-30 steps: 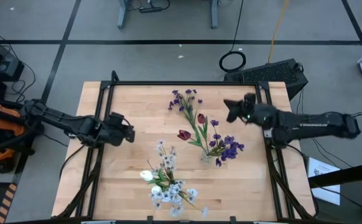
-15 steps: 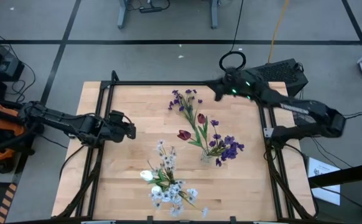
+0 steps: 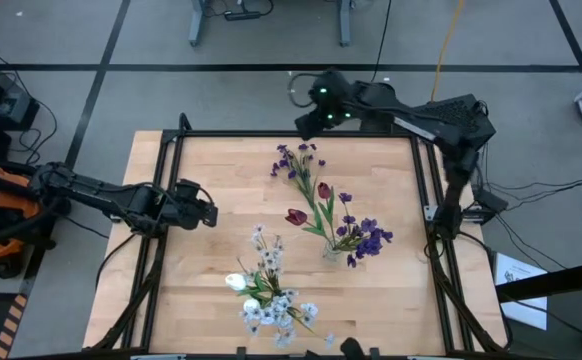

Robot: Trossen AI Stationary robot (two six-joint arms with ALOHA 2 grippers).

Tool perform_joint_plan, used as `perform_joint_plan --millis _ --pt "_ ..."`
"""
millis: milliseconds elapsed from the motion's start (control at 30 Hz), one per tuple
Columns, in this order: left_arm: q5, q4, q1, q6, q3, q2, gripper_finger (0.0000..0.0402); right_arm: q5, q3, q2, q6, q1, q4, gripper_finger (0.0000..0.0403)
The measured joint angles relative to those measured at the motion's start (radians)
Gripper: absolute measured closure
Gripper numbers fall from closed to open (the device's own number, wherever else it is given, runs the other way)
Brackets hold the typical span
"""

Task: Sort flowers into vase by color
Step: Put the violet flowers into the transparent vase

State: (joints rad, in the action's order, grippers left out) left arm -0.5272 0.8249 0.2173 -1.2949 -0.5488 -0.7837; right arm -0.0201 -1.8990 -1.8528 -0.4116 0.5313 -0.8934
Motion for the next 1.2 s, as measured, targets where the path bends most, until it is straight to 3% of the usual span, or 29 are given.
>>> perform_joint_plan --millis 100,400,833,1200 --pt "0.000 0.005 0.000 0.000 0.000 0.000 0.0401 -0.004 -0.059 -0.087 -0.033 -0.004 -0.079 0.0403" --pt "0.003 0.023 0.000 0.075 0.000 0.000 0.0401 -0.009 -0.065 -0.243 -0.097 -0.029 -0.246 0.0390" --pt "0.033 0.030 0.000 0.123 0.000 0.000 0.0402 -0.004 -0.053 -0.357 -0.154 -0.144 -0.278 0.0275" --pt "0.034 0.030 0.000 0.124 0.000 0.000 0.0402 0.018 0.159 -0.350 -0.239 -0.216 -0.254 0.0201"
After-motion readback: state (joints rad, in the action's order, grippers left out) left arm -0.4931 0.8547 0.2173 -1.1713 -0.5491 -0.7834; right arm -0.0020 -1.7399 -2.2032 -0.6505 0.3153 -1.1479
